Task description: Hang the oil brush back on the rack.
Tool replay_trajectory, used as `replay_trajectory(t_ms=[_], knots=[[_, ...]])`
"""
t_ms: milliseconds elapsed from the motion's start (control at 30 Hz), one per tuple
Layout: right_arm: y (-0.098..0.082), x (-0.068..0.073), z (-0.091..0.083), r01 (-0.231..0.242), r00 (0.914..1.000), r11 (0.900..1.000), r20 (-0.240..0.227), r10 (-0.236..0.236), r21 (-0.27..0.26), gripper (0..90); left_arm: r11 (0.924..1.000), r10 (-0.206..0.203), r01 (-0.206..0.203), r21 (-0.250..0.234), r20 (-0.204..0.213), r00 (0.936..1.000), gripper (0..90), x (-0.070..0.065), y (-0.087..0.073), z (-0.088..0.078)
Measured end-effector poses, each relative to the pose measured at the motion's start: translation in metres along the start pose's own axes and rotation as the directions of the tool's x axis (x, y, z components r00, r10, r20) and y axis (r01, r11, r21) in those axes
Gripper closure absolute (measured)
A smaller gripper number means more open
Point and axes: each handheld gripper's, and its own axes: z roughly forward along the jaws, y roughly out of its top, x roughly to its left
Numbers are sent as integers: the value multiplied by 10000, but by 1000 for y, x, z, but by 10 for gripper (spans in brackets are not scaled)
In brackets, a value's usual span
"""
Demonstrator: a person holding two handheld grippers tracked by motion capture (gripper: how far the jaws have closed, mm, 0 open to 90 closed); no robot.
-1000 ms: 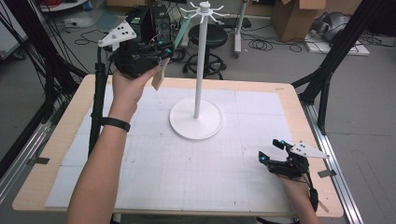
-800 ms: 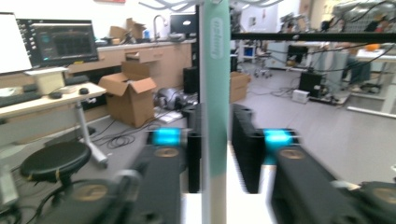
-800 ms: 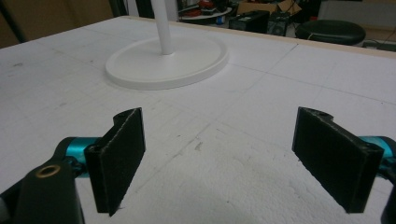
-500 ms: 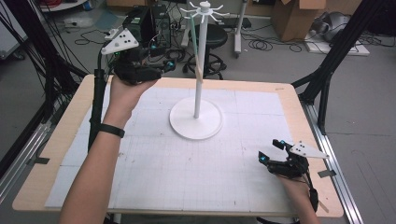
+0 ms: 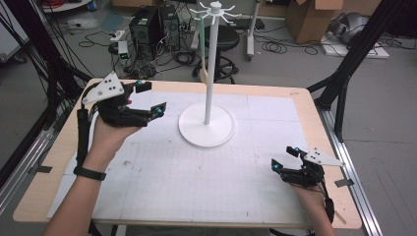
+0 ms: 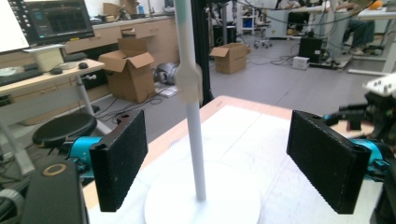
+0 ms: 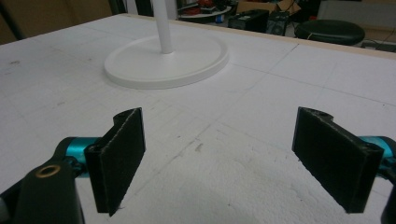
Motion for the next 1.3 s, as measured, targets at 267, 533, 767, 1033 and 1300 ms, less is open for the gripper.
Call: replay_trajectory(t_ms=[267,533,767,1033,1300], knots=[[0,0,0,-61,10000,10000,7,61,79,166,9993,-71,76,356,-145,9999,183,-14,-45,-24],[0,1,0,-42,10000,10000,-3,42,62,166,9982,-255,257,540,-44,9997,180,-25,-78,-34],[0,0,0,-41,10000,10000,-1,41,90,166,9966,-359,345,754,178,9992,174,-36,-109,-40],[-1,0,0,78,10000,9999,37,-79,136,166,9950,-279,285,962,-81,9996,173,-35,-134,-46],[-1,1,-1,88,9999,9998,96,-90,188,166,9941,-453,480,968,-300,9985,173,-30,-147,-54]])
